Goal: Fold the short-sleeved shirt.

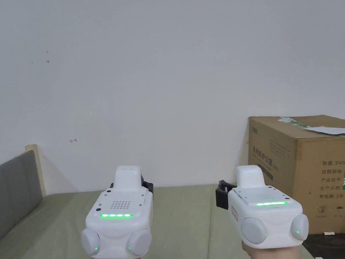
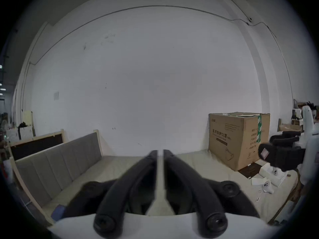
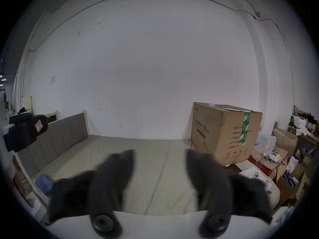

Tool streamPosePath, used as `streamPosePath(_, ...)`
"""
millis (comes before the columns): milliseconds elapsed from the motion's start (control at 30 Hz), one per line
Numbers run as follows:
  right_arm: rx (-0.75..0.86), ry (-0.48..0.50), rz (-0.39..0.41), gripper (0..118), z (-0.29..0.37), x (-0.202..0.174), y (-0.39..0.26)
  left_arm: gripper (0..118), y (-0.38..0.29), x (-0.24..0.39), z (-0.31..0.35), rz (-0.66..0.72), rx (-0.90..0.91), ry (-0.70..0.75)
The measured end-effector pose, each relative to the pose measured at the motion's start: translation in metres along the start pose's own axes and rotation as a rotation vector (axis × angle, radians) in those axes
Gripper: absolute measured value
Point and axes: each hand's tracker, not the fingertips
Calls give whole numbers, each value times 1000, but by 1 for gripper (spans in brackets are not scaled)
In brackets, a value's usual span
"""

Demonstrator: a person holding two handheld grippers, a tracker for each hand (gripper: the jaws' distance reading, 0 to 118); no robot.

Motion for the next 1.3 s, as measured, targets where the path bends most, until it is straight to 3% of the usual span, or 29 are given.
streamPosePath(33, -8, -3, -6, 105, -2, 0, -2, 44, 1, 0, 0, -6, 3, 10)
streamPosePath(67, -14, -14, -9, 110, -4, 0, -3, 52, 1, -1, 0, -9, 3, 13)
streamPosePath(167, 4, -29, -15, 116, -5, -1, -6, 94, 0, -4, 0, -5, 10, 9)
streamPosePath(233, 2, -35, -14, 117, -5, -2, -7, 105, -1, -6, 0, 3, 12, 18)
streamPosePath(433, 31, -66, -21, 118, -1, -7, -4, 106, -6, -14, -4, 102, -9, -15)
streamPosePath(667, 68, -51, -12, 118, 7, -14, 2, 110, -8, -18, -11, 111, -66, 24)
streamPosePath(833, 56, 26, -20, 118, 7, -20, 3, 111, -12, -24, -11, 123, -77, 18)
streamPosePath(967, -16, 74, -114, 118, 6, -24, 3, 111, -15, -27, -12, 129, -83, 18)
streamPosePath(1167, -60, 60, -99, 118, 22, -29, 1, 111, -18, -28, -12, 80, -80, -14)
streamPosePath(1300, -38, 128, -116, 118, 29, -23, -1, 111, -17, -29, -12, 87, -82, -23)
